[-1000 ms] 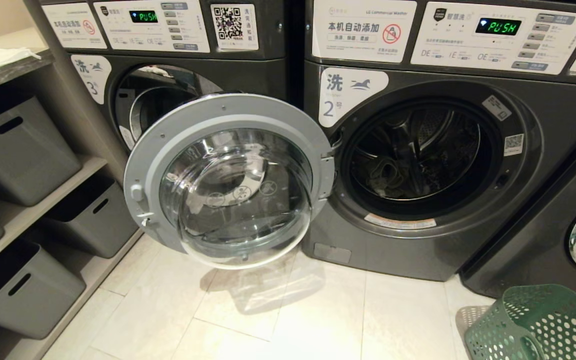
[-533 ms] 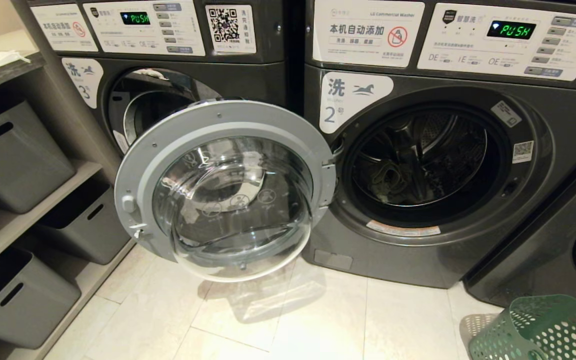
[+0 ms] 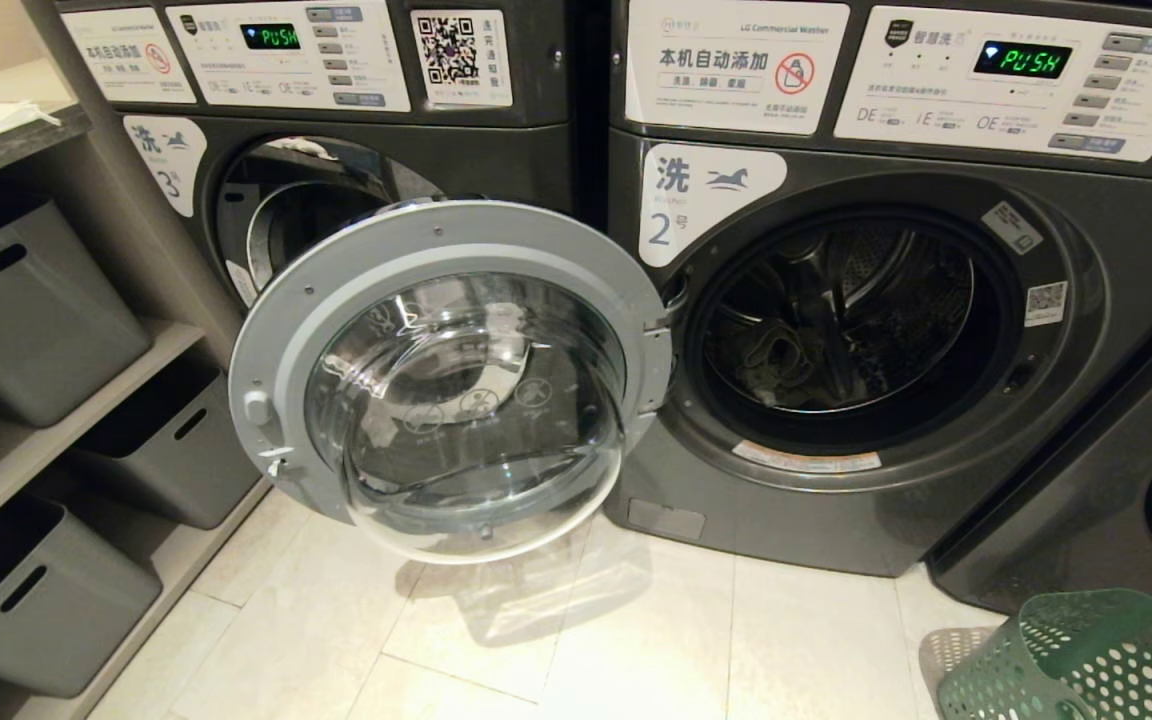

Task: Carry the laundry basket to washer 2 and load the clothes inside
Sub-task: Close the washing machine door with the left hand

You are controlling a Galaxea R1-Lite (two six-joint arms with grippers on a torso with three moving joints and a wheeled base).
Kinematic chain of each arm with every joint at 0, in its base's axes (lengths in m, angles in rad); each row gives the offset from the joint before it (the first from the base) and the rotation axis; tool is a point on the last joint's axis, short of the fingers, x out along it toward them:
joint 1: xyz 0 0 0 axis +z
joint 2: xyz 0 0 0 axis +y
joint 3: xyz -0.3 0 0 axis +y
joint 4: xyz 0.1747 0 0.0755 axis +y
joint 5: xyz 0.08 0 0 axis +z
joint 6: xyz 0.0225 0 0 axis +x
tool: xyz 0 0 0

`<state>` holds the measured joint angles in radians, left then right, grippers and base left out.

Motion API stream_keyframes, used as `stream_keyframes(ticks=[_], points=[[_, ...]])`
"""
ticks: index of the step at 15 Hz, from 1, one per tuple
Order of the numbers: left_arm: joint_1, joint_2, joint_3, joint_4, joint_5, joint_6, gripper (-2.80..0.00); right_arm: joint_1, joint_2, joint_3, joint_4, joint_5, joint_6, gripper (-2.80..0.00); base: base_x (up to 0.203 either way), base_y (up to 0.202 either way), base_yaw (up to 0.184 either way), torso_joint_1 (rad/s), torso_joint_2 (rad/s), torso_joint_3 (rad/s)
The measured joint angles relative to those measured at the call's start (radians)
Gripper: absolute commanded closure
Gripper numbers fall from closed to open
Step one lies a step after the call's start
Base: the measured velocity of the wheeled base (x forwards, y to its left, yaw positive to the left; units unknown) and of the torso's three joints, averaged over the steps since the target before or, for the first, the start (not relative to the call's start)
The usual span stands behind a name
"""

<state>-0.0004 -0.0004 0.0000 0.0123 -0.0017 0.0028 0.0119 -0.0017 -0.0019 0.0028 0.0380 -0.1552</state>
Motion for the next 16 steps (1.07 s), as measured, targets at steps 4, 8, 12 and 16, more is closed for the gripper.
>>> stream_keyframes(ticks=[4, 8, 12, 16], points=[[0.000, 0.000, 0.000, 0.000, 0.000, 0.001, 0.00, 0.000, 0.000, 0.001, -0.004, 0.000, 0.003, 0.00, 0.000, 0.000, 0.000, 0.000, 0.00, 0.000], [0.000, 0.000, 0.000, 0.001, -0.001, 0.005, 0.00, 0.000, 0.000, 0.002, -0.004, 0.000, 0.004, 0.00, 0.000, 0.000, 0.000, 0.000, 0.00, 0.000], [0.000, 0.004, -0.065, 0.015, -0.007, 0.042, 0.00, 0.000, 0.000, 0.001, -0.004, 0.000, 0.007, 0.00, 0.000, 0.000, 0.000, 0.000, 0.00, 0.000], [-0.001, 0.160, -0.364, 0.085, -0.011, 0.074, 0.00, 0.000, 0.000, 0.001, -0.004, 0.000, 0.006, 0.00, 0.000, 0.000, 0.000, 0.000, 0.00, 0.000]])
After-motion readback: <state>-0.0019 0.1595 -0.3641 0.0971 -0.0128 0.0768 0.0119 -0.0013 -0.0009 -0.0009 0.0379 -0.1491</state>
